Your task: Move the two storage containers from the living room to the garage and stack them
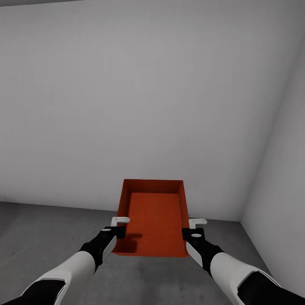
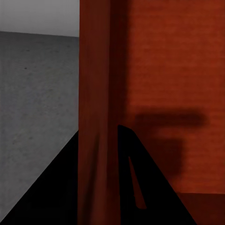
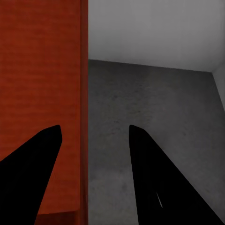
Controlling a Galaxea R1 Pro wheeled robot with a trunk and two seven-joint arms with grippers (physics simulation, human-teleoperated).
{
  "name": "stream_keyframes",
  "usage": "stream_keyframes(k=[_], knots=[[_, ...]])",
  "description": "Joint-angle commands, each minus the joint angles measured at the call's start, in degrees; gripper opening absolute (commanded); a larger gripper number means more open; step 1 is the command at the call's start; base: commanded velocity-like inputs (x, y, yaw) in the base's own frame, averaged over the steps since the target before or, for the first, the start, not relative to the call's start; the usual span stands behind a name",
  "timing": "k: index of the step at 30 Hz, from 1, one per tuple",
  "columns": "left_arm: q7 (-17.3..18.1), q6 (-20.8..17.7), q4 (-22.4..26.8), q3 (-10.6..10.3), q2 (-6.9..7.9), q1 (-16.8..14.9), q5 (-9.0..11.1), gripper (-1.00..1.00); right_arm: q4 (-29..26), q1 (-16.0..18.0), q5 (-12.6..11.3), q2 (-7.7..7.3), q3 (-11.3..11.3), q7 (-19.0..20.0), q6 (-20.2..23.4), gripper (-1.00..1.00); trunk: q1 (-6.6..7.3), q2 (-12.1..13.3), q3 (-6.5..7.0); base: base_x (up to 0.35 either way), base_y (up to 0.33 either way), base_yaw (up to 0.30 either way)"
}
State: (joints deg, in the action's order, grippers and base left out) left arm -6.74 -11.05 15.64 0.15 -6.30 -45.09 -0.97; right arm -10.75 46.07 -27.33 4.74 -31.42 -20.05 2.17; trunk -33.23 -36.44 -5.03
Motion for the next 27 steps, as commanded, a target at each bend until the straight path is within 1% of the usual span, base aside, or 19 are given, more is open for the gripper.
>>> stream_keyframes(k=[1, 18, 23, 27], knots=[[-0.47, -0.37, 0.09, 0.47, -0.02, 0.0, -0.08, -1.0, -0.53, 0.07, -0.01, 0.0, 1.45, 2.47, 0.28, -1.0, -0.24, -0.52, -0.29, 0.0, 0.0, 0.0], [-0.47, -0.46, 0.04, 0.38, -0.03, 0.0, -0.09, -1.0, -0.55, 0.07, -0.01, 0.01, 1.45, 2.47, 0.28, -1.0, -3.98, -7.33, -3.34, 0.0, 0.0, 0.0], [-0.47, -0.53, 0.05, 0.38, -0.03, 0.0, -0.09, -1.0, -0.52, 0.07, -0.01, 0.01, 1.45, 2.47, 0.26, -1.0, -3.98, -7.33, -3.34, 0.0, 0.0, 0.0], [-0.47, -0.71, 0.01, 0.38, -0.03, 0.0, -0.09, -1.0, -0.54, 0.07, -0.01, 0.01, 1.45, 2.47, 0.28, -1.0, -4.86, -8.94, -4.06, 0.0, 0.0, 0.0]])
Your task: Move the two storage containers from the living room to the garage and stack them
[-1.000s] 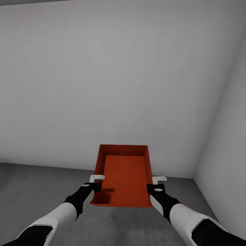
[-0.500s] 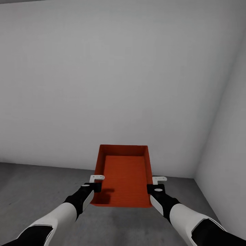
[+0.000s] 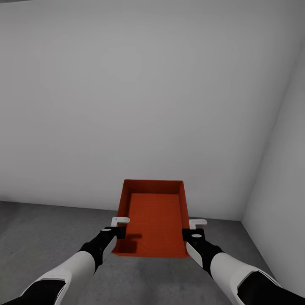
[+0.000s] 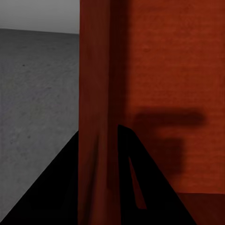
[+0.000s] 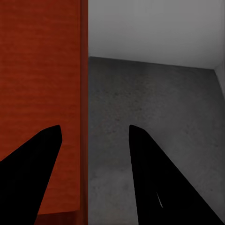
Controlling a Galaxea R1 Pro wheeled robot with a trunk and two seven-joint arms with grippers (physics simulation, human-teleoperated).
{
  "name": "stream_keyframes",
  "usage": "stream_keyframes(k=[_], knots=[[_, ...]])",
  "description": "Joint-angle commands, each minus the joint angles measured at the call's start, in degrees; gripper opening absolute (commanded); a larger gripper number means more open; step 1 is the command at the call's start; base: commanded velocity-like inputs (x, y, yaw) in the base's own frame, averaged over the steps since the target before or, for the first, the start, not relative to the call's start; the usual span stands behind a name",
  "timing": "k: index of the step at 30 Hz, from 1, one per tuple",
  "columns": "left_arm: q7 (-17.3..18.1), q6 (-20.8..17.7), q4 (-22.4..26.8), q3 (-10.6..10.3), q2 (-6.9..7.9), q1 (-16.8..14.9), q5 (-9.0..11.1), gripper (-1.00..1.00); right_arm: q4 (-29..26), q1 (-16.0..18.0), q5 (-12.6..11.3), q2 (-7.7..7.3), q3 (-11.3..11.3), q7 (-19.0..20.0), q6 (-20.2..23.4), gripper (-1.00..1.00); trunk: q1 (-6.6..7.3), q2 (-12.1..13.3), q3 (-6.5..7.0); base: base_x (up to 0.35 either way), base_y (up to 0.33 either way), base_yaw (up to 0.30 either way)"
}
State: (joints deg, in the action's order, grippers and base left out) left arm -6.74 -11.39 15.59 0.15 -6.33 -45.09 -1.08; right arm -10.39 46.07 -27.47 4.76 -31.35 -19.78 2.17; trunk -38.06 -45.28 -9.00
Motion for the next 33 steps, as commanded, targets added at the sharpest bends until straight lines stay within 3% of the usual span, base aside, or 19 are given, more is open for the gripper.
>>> stream_keyframes(k=[1, 11, 33], knots=[[-0.47, -0.72, 0.06, 0.4, 0.0, 0.0, 0.03, -1.0, -0.89, 0.07, 0.13, -0.01, 1.38, 2.2, 0.28, -1.0, -0.24, -0.49, -0.27, 0.0, 0.0, 0.0], [-0.47, -2.04, 0.15, 0.47, 0.0, 0.0, 0.03, -1.0, -0.86, 0.07, 0.11, -0.01, 1.31, 2.2, 0.29, -1.0, -2.43, -4.51, -2.18, 0.0, 0.0, 0.0], [-0.47, -2.06, 0.15, 0.47, 0.0, 0.0, 0.03, -1.0, -0.86, 0.07, 0.05, -0.02, 1.29, 2.2, 0.29, -1.0, -7.27, -13.33, -8.1, 0.0, 0.0, 0.0]])
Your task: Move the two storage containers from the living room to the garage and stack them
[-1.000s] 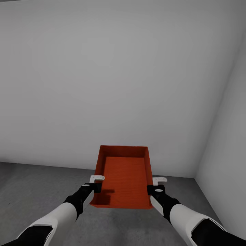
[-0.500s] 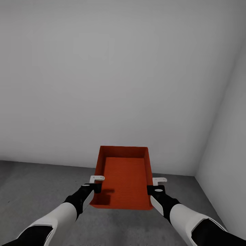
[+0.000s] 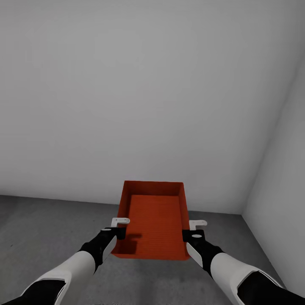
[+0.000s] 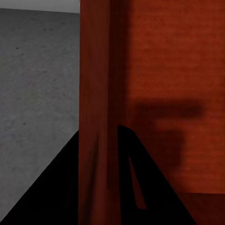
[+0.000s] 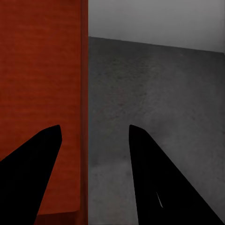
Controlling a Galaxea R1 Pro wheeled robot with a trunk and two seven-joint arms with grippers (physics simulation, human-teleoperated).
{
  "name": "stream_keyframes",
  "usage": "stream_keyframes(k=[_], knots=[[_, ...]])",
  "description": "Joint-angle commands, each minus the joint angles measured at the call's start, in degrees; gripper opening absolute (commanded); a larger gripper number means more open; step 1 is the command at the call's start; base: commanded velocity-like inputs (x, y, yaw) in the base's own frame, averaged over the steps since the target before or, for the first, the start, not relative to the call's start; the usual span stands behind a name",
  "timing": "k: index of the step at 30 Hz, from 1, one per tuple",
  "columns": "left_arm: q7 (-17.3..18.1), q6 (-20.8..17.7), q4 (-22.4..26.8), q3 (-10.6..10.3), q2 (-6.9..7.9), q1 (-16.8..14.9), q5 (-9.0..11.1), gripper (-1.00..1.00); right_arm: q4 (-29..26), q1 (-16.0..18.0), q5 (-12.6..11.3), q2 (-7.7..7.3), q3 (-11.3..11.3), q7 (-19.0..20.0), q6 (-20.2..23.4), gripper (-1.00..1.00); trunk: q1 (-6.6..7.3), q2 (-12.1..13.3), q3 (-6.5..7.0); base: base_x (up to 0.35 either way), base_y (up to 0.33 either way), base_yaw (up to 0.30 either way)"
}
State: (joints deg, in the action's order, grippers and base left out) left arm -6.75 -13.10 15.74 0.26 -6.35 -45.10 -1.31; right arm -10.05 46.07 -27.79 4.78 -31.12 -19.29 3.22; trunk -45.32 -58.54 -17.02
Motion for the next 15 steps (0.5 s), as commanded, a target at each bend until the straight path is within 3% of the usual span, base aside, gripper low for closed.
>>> stream_keyframes(k=[1, 15], knots=[[-0.46, -0.35, -0.01, 0.36, 0.02, 0.01, 0.26, -1.0, -1.2, 0.07, 0.37, -0.03, 1.06, 1.71, -0.76, -1.0, -0.23, -0.47, -0.35, 0.0, 0.0, 0.0], [-0.55, -0.35, -0.01, 0.18, -0.01, 0.01, 0.26, -1.0, -1.21, 0.07, 0.37, -0.03, 1.15, 1.69, -0.76, -1.0, -3.3, -6.09, -4.15, 0.0, 0.0, 0.0]])
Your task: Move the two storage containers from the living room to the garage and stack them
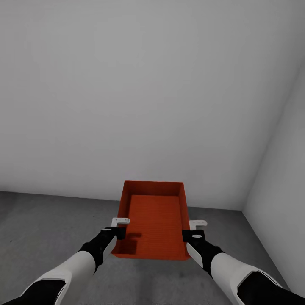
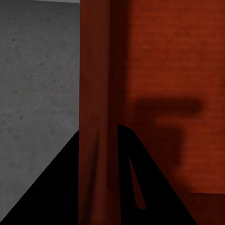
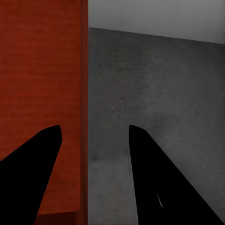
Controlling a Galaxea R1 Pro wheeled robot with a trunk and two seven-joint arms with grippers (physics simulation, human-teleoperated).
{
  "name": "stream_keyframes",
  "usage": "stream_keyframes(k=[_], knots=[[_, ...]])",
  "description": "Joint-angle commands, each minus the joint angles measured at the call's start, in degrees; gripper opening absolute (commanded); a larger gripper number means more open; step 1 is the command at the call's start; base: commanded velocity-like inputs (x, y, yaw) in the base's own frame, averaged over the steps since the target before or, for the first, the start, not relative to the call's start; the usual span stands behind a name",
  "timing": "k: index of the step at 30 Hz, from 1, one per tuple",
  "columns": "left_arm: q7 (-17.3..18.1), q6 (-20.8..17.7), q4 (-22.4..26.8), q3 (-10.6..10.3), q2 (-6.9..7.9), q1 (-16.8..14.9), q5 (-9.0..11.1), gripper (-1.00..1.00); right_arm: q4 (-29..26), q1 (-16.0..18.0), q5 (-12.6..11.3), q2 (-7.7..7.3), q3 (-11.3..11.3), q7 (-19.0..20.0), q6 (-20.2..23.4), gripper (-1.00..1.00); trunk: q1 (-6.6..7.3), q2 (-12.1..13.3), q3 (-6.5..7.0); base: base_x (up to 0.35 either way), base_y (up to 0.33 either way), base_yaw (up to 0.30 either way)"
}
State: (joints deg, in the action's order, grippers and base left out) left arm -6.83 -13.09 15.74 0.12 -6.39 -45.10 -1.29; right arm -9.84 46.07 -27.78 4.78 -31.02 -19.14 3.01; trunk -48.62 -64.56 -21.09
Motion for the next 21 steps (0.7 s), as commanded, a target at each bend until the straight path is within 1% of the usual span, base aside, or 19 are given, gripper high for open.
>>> stream_keyframes(k=[1, 21], knots=[[-0.47, -0.36, -0.01, 0.32, 0.04, 0.01, 0.23, -1.0, -1.42, 0.07, 0.36, -0.03, 1.05, 1.54, -0.55, -1.0, -0.23, -0.47, -0.34, 0.0, 0.0, 0.0], [-0.47, -0.36, -0.01, 0.41, 0.06, 0.01, 0.23, -1.0, -1.42, 0.07, 0.36, -0.03, 1.03, 1.56, -0.55, -1.0, -4.62, -8.49, -5.73, 0.0, 0.0, 0.0]])
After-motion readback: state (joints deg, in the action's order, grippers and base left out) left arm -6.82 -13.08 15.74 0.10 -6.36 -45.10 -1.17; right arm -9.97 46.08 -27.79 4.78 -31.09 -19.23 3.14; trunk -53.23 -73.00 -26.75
